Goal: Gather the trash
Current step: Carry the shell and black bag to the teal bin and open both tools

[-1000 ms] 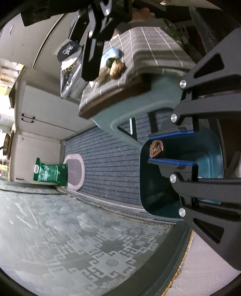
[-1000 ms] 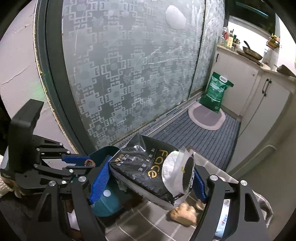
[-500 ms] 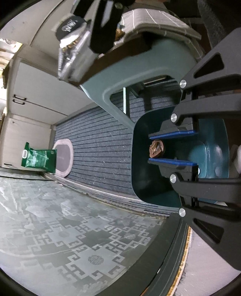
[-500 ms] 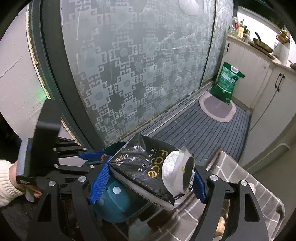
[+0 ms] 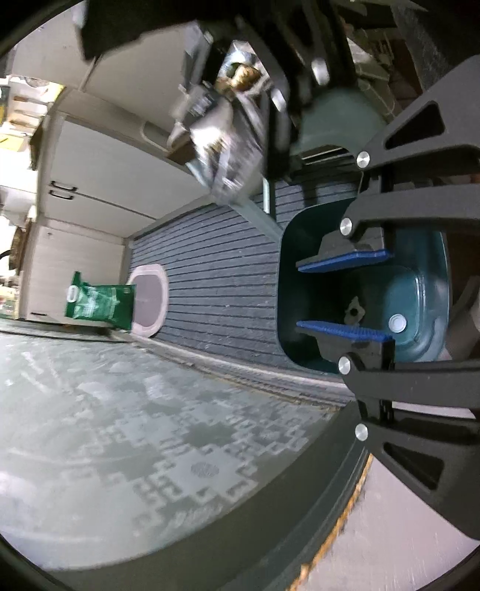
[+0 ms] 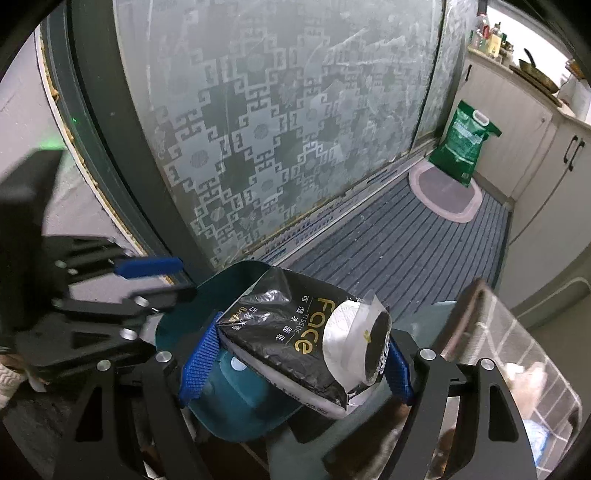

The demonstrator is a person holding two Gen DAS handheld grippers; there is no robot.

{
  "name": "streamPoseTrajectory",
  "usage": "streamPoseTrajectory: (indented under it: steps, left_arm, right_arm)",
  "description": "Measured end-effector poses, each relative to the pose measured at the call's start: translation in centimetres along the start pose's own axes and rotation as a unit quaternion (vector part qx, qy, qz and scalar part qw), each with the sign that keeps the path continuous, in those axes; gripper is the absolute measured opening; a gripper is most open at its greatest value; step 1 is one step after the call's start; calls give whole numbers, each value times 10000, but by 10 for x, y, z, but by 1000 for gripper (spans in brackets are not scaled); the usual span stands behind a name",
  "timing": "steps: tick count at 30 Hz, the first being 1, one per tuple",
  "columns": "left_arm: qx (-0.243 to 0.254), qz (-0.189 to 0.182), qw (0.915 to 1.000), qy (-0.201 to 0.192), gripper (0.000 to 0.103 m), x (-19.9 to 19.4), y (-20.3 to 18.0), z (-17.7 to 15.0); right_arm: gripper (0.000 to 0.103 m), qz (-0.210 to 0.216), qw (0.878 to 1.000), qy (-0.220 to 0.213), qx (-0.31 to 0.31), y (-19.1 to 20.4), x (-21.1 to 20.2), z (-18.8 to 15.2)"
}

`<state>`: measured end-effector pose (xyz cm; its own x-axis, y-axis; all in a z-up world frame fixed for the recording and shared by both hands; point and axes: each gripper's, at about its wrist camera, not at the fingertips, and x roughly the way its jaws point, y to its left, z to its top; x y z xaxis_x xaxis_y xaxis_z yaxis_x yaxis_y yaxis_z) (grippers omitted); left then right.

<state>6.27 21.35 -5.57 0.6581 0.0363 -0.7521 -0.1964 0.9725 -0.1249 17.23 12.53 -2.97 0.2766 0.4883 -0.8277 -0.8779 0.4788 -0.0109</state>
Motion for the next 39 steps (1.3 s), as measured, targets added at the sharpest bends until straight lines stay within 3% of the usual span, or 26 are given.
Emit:
streamPoseTrajectory:
  steps: [8,16,30,39]
  left_arm:
    - [-138,-140,9989,-436,23,-46,8,6]
    - [-137,-172,9982,-552,23,-66,9,4]
    - [-78,-160,9974,-705,23,-82,0,8]
    - [-44,-148,9963,-848,25,-86,-15,20]
  right_arm:
    - [78,222,9992,322,-80,26,34,2]
    - [84,489,9965,675,-112,46,60,-3]
    - [86,744,9955,593,-3,43,46,-5]
    - [67,877,9961,131,0,40,13,-1]
